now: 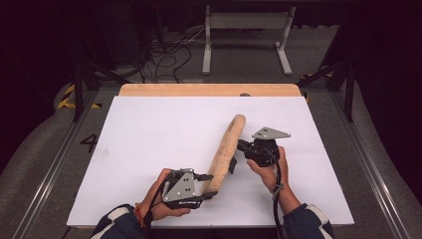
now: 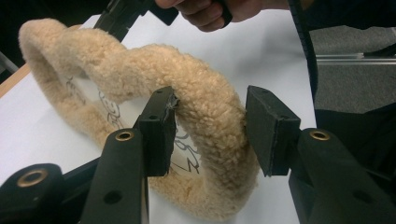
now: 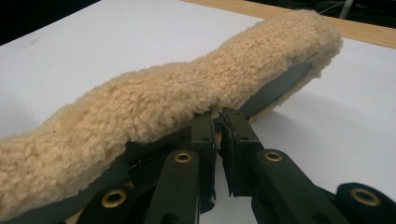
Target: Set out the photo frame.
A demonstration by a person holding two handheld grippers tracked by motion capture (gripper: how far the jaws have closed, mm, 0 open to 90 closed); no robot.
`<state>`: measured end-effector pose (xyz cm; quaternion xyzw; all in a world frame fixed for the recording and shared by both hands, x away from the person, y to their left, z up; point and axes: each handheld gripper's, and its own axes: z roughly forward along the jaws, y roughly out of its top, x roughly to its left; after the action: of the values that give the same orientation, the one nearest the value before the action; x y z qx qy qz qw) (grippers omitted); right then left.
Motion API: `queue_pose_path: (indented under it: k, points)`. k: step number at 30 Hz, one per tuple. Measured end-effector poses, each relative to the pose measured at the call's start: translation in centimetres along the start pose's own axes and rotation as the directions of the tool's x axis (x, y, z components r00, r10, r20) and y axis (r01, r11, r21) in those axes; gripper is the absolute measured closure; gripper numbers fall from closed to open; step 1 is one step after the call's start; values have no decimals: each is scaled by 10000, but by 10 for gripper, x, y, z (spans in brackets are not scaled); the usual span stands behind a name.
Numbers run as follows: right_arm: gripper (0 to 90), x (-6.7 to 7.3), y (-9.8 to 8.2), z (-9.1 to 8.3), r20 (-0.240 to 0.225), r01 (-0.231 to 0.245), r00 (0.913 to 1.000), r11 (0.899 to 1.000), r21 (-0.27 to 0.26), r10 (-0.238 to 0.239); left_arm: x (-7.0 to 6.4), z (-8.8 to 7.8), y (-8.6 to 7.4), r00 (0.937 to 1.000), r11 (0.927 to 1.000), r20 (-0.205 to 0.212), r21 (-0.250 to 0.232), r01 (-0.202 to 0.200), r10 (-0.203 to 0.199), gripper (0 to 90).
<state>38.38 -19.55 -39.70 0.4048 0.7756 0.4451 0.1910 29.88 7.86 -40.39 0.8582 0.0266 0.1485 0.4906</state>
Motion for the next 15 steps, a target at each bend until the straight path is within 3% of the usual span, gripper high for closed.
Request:
queue_pose_path:
  k: [8, 13, 15]
  points:
    - [816, 1, 1, 2, 18, -158, 9999, 9999, 17, 158, 0, 2, 0, 10000, 9999, 65, -96, 37, -36, 548]
    - [691, -2, 2, -4, -180, -421, 9990, 9991, 3, 421, 0, 0, -1, 9999, 9999, 8, -83, 101, -101, 549]
    - [643, -1, 3, -11, -413, -422, 9983, 9991, -67, 419, -1, -2, 0, 9999, 9999, 62, 30, -102, 101, 555]
